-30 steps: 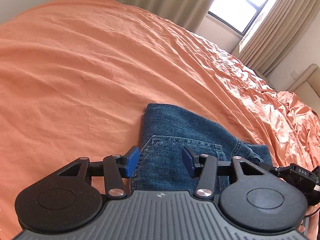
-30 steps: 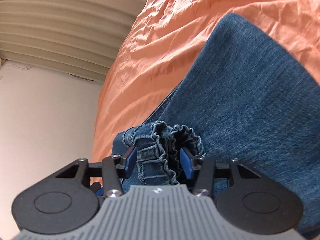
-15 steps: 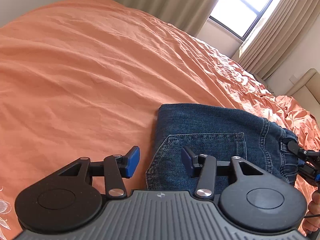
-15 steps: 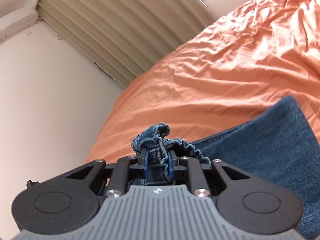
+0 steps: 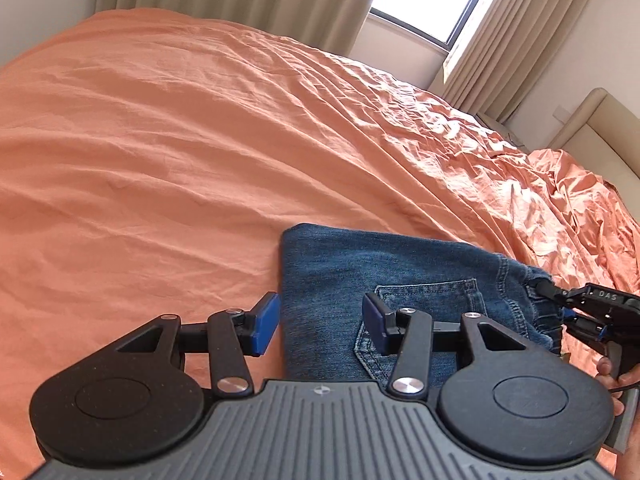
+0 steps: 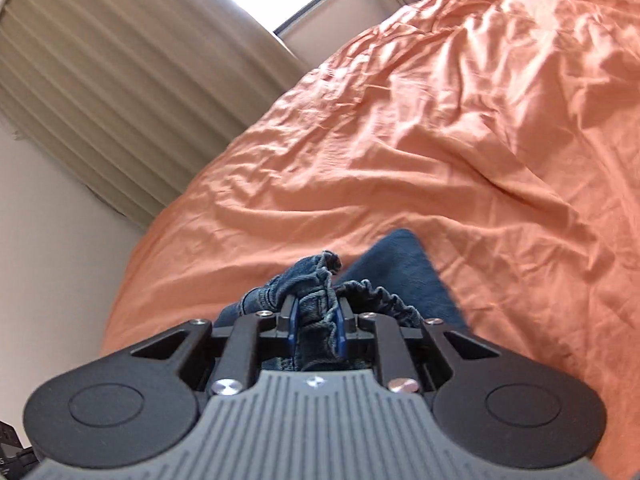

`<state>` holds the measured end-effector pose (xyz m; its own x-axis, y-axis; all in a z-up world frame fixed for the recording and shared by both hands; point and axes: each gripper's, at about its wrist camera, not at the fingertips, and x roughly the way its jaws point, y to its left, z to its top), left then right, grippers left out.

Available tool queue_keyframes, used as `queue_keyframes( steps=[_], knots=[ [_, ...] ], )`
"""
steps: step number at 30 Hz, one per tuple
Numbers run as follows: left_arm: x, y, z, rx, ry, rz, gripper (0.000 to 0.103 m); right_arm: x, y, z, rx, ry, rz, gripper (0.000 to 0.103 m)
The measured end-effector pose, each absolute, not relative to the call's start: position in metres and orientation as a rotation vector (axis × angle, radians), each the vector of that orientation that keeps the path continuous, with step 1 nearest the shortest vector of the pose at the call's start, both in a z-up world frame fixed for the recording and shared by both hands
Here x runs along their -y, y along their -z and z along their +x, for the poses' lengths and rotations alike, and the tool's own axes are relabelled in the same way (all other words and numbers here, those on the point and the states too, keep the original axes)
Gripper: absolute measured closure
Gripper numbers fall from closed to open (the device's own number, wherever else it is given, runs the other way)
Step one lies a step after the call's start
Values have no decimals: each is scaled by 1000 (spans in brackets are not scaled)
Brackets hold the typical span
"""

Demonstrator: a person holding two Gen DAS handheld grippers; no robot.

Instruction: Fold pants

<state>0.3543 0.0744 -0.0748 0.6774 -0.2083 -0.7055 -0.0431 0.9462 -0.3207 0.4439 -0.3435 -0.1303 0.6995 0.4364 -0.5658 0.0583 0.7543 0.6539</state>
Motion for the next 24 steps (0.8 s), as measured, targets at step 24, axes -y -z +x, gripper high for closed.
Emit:
queue_keyframes(
  steps=[24],
  knots=[
    [-38,73,354,-838,131,-232,48,372,123,413,-655,-94,679,80]
  ],
)
